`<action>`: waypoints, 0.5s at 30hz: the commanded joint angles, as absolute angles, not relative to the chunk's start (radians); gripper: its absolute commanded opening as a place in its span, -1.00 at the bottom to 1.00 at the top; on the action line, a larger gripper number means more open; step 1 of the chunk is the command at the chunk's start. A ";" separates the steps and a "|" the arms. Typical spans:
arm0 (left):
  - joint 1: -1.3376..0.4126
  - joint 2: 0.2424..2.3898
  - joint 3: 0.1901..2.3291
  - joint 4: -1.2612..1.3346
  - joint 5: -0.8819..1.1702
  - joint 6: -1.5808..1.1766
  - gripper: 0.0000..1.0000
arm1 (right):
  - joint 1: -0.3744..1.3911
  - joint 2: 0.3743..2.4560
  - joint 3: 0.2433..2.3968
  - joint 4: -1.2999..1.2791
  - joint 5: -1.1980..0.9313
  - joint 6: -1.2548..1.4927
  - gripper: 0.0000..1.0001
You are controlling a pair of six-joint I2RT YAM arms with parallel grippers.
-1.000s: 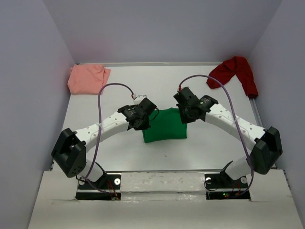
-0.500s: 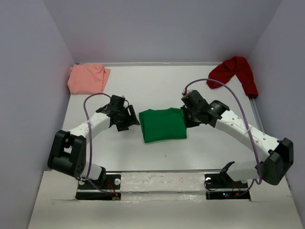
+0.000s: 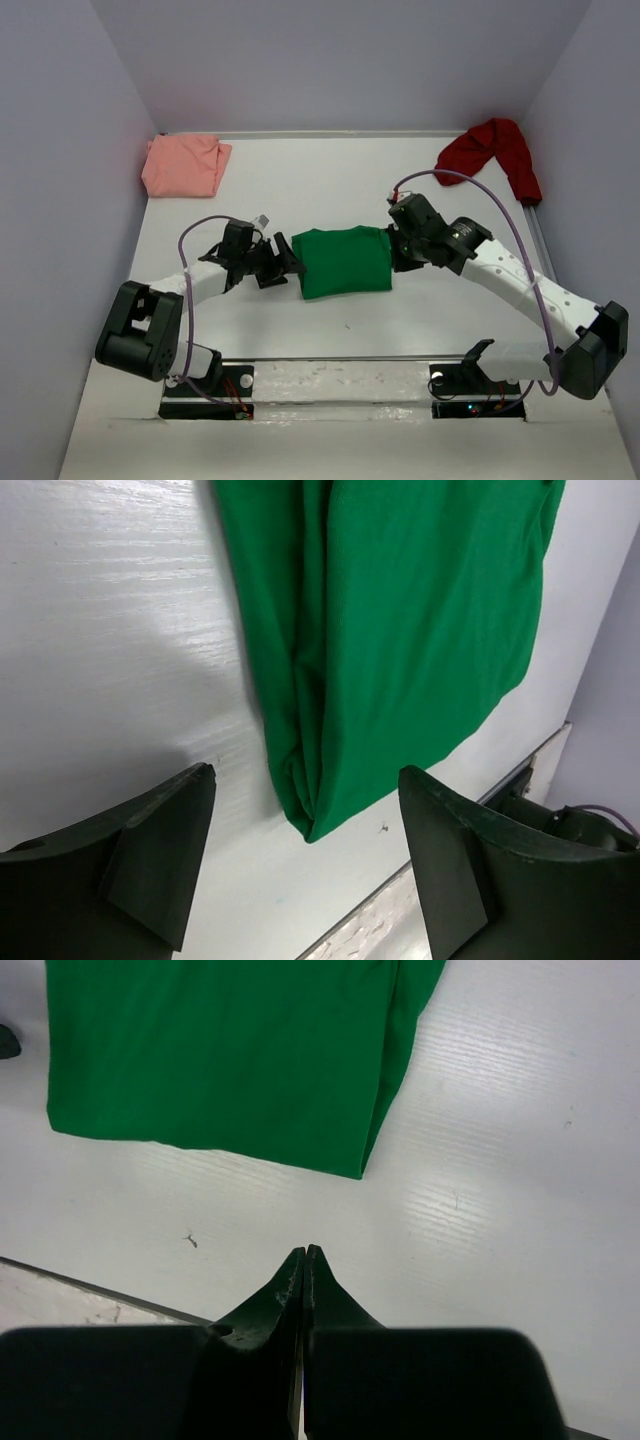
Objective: Fold and stack the t-shirts
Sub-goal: Fold the tshirt
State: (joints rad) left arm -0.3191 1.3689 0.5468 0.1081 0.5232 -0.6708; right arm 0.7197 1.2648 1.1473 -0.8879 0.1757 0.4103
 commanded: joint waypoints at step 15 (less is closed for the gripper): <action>-0.328 1.525 0.440 0.433 0.459 -0.795 0.50 | 0.719 1.100 1.269 -0.931 0.284 0.456 -1.00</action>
State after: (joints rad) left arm -0.3191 1.4906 0.4839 0.3912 0.5274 -0.7952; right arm 0.7197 1.1580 1.1828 -0.9176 0.2485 0.4496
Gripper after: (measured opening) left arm 0.752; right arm 0.010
